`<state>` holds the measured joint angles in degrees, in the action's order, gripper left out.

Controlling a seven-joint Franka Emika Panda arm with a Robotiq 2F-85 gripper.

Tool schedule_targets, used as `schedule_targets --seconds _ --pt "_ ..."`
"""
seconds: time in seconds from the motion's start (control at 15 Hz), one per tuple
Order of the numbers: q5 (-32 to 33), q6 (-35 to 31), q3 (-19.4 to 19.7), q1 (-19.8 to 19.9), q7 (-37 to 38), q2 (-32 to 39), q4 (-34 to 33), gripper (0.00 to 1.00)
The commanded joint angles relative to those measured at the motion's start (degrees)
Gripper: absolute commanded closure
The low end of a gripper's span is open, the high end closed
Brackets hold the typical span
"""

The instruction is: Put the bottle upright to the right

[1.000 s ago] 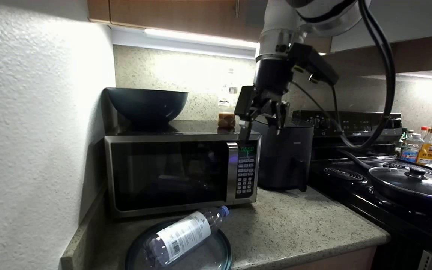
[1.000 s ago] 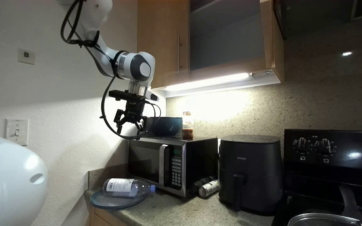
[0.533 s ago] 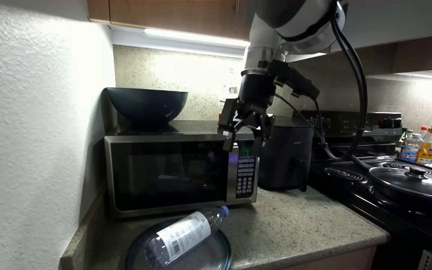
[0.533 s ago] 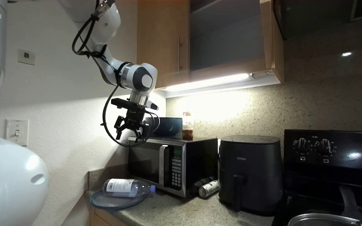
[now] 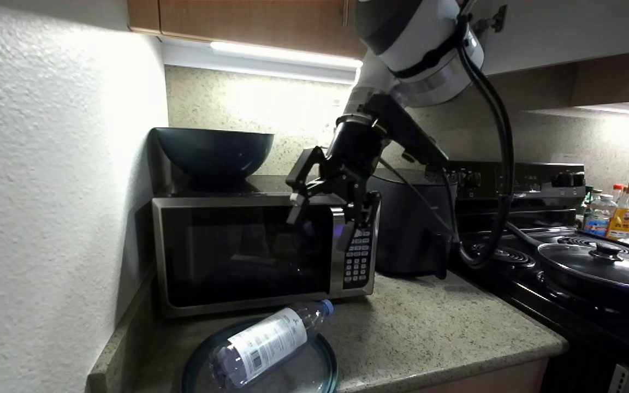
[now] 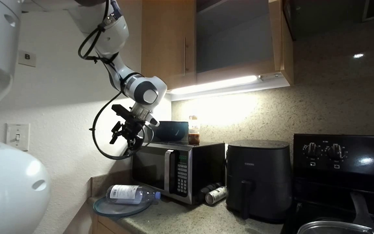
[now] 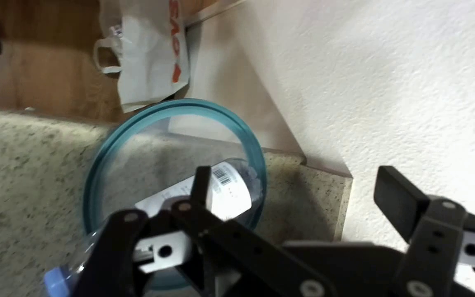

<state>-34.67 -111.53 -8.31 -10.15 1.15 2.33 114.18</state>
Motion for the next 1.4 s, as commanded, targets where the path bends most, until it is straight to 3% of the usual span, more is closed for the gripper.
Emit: schedule_targets --seconds 0.0,0.07,0.33,0.87,1.13,1.2,1.33 --pt "-7.1 -1.3 -1.1 0.0 2.2 3.0 -0.5 0.0" --pt "-4.5 -0.2 -0.8 0.3 0.4 1.9 -0.1 0.0" --pt "-5.8 -0.3 -0.9 0.3 0.7 3.3 -0.3 0.0" --pt "-5.9 -8.9 -1.2 -2.1 22.0 10.9 -0.7 0.0" --pt "-3.7 -17.7 -0.3 -4.1 33.1 13.8 0.0 0.0" --pt "-5.0 -14.7 -1.1 -2.8 27.8 13.3 -0.3 0.0" --pt "-5.0 -15.2 -1.1 -2.9 28.4 14.1 -0.3 0.0"
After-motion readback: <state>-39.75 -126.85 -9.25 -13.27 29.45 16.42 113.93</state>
